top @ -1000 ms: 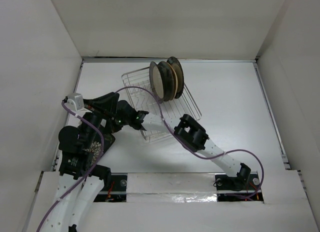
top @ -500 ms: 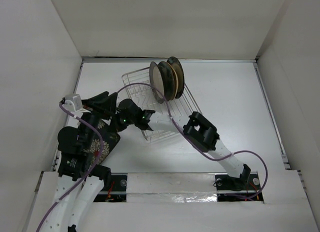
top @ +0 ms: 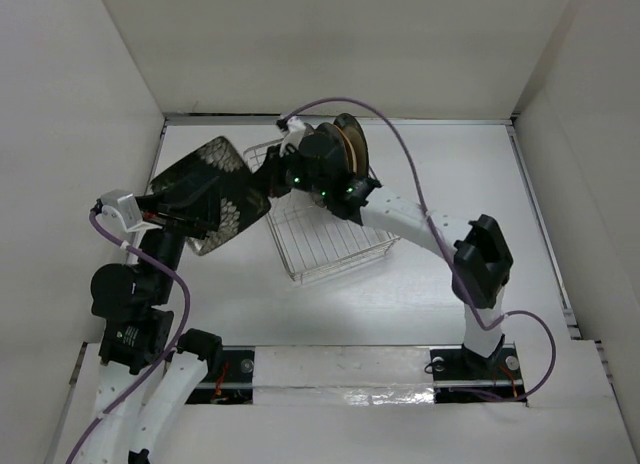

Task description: Load the plates into the dish rack

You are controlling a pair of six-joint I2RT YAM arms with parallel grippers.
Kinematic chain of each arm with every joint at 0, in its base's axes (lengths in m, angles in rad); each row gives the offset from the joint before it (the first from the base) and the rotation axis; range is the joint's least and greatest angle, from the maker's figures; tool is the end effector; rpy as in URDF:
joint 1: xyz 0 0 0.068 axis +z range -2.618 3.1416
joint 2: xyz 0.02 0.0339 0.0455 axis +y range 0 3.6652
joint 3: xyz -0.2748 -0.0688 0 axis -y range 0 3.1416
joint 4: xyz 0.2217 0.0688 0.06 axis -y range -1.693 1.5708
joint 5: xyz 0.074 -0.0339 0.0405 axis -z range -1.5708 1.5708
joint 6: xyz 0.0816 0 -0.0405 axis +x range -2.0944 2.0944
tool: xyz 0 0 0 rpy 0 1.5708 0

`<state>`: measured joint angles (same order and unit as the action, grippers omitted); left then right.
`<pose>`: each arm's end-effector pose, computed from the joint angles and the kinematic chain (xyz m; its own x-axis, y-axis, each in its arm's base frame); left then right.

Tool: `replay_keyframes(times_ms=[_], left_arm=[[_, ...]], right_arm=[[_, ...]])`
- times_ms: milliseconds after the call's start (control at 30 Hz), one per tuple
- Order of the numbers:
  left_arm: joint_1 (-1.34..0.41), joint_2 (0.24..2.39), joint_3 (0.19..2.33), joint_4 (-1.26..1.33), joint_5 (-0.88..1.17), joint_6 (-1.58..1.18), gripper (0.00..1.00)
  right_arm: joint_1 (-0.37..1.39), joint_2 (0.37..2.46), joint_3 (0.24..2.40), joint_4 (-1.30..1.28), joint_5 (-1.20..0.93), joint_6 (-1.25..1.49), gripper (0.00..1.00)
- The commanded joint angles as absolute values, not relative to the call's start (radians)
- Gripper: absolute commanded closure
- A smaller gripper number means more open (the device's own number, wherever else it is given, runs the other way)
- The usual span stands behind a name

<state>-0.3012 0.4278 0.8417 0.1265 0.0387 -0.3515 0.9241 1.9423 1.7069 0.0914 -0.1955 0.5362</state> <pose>0.0776 -0.0274 0.4516 0.3483 -0.4685 -0.8119 0.4772 0.8341 -0.2766 0.2897 0.4100 0.3541 -0.5335 0.1251 -0.8365 -0.7284 0.4347 0.5295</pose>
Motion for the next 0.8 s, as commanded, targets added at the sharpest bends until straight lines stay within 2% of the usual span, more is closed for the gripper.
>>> replay_keyframes(times_ms=[0,233,433,767], left_arm=[[-0.305,0.446,0.888,0.147,0.072,-0.339,0.49],[-0.316,0.426,0.812,0.184,0.081,-0.328,0.48],[-0.350,0.422,0.750,0.190,0.051,-0.310,0.47],[-0.350,0.422,0.726,0.198,0.097,-0.325,0.47]], right_arm=[[0.835,1.816,1.712,0.169,-0.042,0.479,1.00],[0.801,1.738,1.830,-0.127,0.364,0.220,1.00],[0.822,1.831,2.040,-0.342,0.613,0.058,1.00],[0.874,2.041,2.310,-0.528,0.765,-0.044,1.00]])
